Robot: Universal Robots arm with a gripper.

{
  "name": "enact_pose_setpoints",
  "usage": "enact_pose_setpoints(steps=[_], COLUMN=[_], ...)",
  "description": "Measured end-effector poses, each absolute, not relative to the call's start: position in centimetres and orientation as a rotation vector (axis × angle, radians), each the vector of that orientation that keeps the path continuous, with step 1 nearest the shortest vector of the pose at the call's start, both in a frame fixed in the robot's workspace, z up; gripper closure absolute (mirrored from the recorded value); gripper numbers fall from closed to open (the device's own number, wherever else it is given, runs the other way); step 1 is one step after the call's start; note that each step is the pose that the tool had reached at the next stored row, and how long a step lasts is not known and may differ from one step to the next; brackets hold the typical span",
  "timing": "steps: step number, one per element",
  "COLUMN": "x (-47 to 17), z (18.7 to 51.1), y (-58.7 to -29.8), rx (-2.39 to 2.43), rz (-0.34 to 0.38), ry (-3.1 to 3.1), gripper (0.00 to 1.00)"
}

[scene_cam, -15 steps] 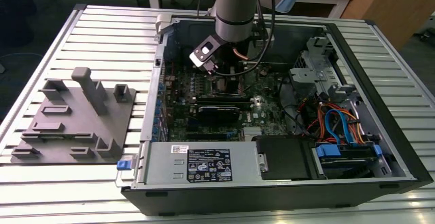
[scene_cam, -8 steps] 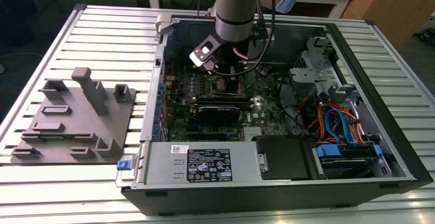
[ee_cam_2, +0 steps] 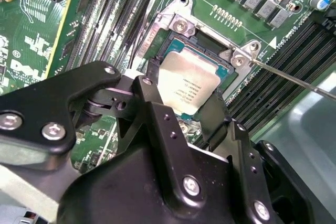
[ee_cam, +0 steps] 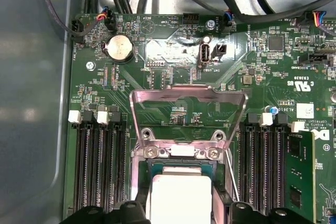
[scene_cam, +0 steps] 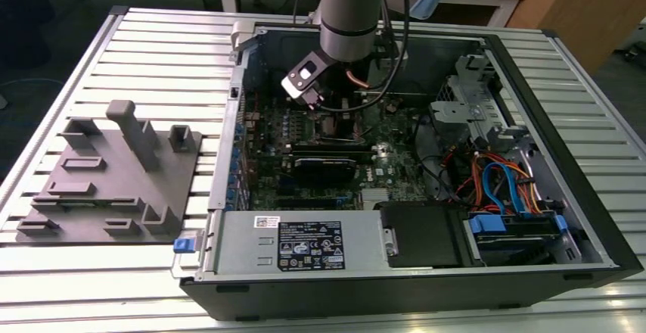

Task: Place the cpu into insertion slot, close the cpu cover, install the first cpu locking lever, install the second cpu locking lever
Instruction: 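Place the cpu into insertion slot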

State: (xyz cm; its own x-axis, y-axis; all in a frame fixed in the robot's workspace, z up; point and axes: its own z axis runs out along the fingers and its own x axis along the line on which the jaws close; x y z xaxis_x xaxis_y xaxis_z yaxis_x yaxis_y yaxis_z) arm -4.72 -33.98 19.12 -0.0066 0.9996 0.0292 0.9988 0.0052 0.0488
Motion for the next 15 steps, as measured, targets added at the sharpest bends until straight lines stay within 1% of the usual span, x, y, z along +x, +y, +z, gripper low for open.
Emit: enact_pose_setpoints(steps=[15], x=[-4.54], z=[19.1], y=[-33.96], rx=[2.204], rz=[0.088], ry=[2.218], gripper=[0.46])
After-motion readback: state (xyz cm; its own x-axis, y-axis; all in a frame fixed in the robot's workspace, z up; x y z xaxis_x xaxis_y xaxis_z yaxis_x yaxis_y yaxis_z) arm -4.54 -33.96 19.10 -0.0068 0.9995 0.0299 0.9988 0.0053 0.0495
